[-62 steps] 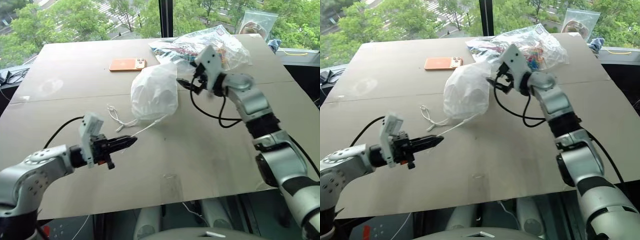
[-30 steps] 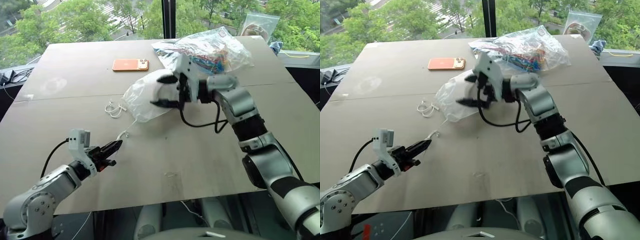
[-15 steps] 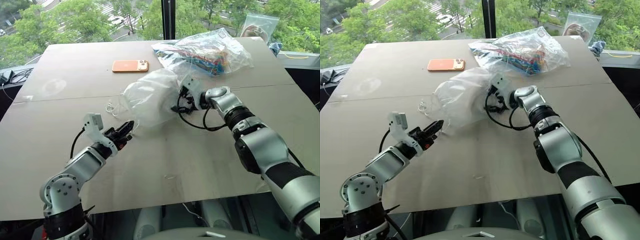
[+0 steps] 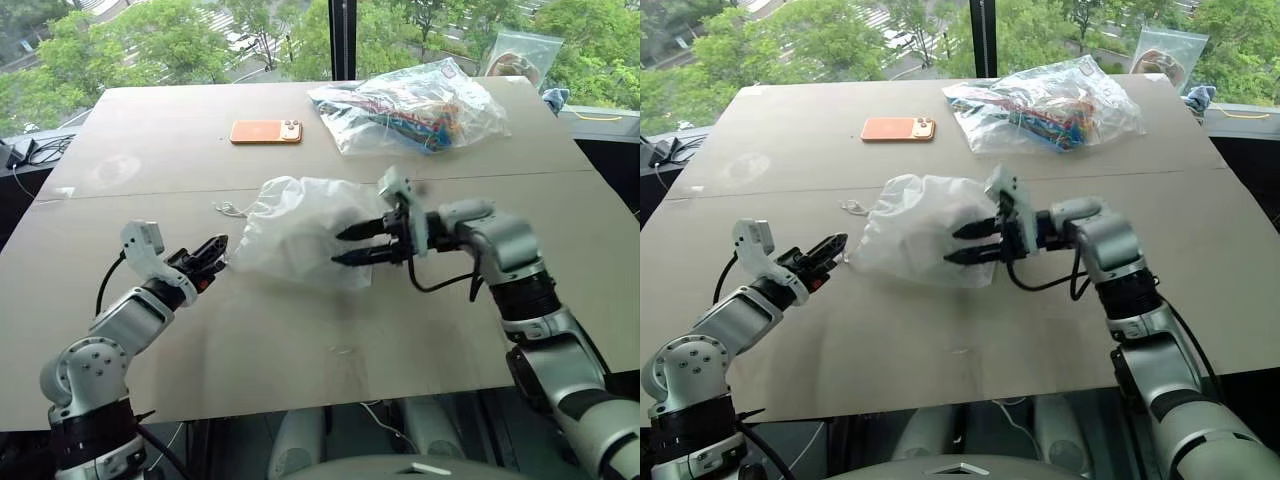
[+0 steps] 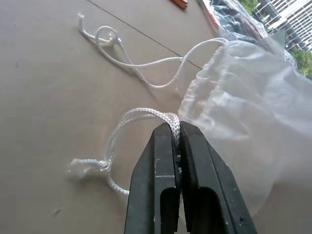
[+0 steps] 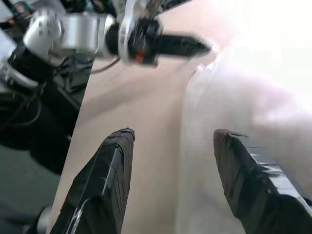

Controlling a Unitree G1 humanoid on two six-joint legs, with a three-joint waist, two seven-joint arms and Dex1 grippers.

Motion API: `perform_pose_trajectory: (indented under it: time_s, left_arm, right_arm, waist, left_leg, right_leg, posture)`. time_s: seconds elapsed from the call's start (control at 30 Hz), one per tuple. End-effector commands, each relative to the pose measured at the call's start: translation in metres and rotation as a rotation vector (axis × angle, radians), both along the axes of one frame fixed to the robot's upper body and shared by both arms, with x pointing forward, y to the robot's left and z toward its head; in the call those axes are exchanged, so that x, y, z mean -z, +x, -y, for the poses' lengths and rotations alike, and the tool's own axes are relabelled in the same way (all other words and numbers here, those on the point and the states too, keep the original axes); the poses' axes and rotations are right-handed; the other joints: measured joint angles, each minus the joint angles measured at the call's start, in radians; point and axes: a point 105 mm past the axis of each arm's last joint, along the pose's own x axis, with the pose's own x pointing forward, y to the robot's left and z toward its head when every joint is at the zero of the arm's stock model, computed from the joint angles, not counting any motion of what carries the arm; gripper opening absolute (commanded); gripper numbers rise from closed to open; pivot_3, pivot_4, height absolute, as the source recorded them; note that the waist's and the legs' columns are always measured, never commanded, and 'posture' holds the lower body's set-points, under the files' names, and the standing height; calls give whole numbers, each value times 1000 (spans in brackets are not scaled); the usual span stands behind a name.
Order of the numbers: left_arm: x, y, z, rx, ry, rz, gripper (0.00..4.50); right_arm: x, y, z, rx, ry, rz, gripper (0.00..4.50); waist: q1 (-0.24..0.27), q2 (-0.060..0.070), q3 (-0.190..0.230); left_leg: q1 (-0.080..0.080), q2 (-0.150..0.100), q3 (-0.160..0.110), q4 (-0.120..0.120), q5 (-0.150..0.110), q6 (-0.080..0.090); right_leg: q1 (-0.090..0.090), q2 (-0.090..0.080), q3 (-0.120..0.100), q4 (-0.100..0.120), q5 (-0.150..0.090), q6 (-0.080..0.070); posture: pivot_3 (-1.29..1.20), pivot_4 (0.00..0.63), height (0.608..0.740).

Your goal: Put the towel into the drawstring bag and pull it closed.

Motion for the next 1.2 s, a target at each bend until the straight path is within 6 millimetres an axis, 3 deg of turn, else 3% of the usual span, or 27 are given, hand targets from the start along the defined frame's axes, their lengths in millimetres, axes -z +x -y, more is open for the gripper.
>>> perform_pose_trajectory:
  time_s: [0.03, 0.13, 0.23, 0.37, 0.43, 0.53, 0.63, 0.8, 0.97, 1.03, 1.1, 1.2]
  left_arm:
    - [-9, 2, 7, 47, 37, 37, 0]
    - [-11, 4, 7, 47, 42, 46, 0]
    - [-16, 7, 9, 46, 55, 71, 0]
    - [-21, 6, 14, 49, 70, 96, 0]
    - [-19, 0, 11, 33, 88, 92, 0]
    - [-16, -9, 5, 9, 109, 81, 0]
    - [-14, -17, -2, 0, 161, 70, 0]
    - [-8, -14, -10, -28, 210, 41, 0]
    - [-5, 0, 15, 100, 279, 45, 0]
    - [-5, 6, 22, 140, 297, 51, 0]
    - [-8, 13, 27, 171, 307, 61, 0]
    - [-11, 21, 31, 209, 324, 69, 0]
  right_arm:
    - [-46, 8, 0, 50, 97, 137, 2761]
    - [-61, 61, -5, 319, 97, 260, 2761]
    - [-41, 125, 1, 657, -67, 396, 2761]
    - [-11, 141, -9, 697, -151, 418, 2761]
    - [10, 133, -22, 602, -197, 378, 2761]
    - [34, 106, -35, 330, -239, 250, 2761]
    - [49, 67, -28, -28, -293, 175, 2761]
    - [46, 36, -13, -175, -269, 125, 2761]
    - [29, -34, -3, -300, -166, 78, 2761]
    - [27, -51, 0, -298, -154, 62, 2761]
    - [28, -50, 7, -221, -163, 62, 2761]
    - [30, -14, 33, 11, -206, 103, 2761]
  waist:
    - [-3, 0, 0]
    - [-17, 0, 0]
    - [-21, -1, 0]
    - [-14, -2, -1]
    - [-12, -2, 0]
    - [-11, -1, 0]
    - [-8, -1, 0]
    - [-1, -1, 0]
    - [7, 0, 0]
    - [4, 0, 0]
    - [-2, 0, 0]
    - [-4, -1, 0]
  left_leg:
    - [0, 0, 0, 0, 0, 0]
    - [0, 1, 3, -1, 0, 0]
    - [1, 1, 3, -1, 0, 0]
    - [-1, 0, 3, -3, 0, 0]
    - [-3, 0, 4, -4, 0, 0]
    - [-5, 0, 5, -9, 1, -2]
    - [-6, 1, 4, -12, 0, -3]
    - [-5, 0, 1, -11, -1, -2]
    - [-4, 0, -1, -10, -1, -2]
    - [-4, 0, -1, -10, -1, -2]
    - [-4, 0, 0, -9, -1, -2]
    - [-2, 0, 0, -9, -1, -2]
  right_leg:
    - [0, 0, 0, 0, 0, 0]
    - [-2, 1, 2, 0, 0, 0]
    - [-2, 1, 3, 2, 0, 0]
    - [-2, 0, 3, -2, 0, 0]
    - [-2, -1, 3, -5, 1, 0]
    - [-5, -1, 4, -10, 1, 0]
    - [-6, -1, 3, -14, 0, 0]
    - [-4, -1, 0, -13, 0, 0]
    - [-3, -1, -1, -11, 0, 0]
    - [-3, -1, -1, -11, 0, 0]
    - [-3, -1, 0, -11, 0, 0]
    - [-2, 0, 0, -11, 0, 0]
  posture:
    - [0, 150, 740]
    - [0, 150, 740]
    - [0, 150, 740]
    - [0, 150, 740]
    - [0, 150, 740]
    - [0, 150, 740]
    - [0, 150, 740]
    - [0, 150, 740]
    - [0, 150, 740]
    - [0, 150, 740]
    - [0, 150, 740]
    - [0, 150, 740]
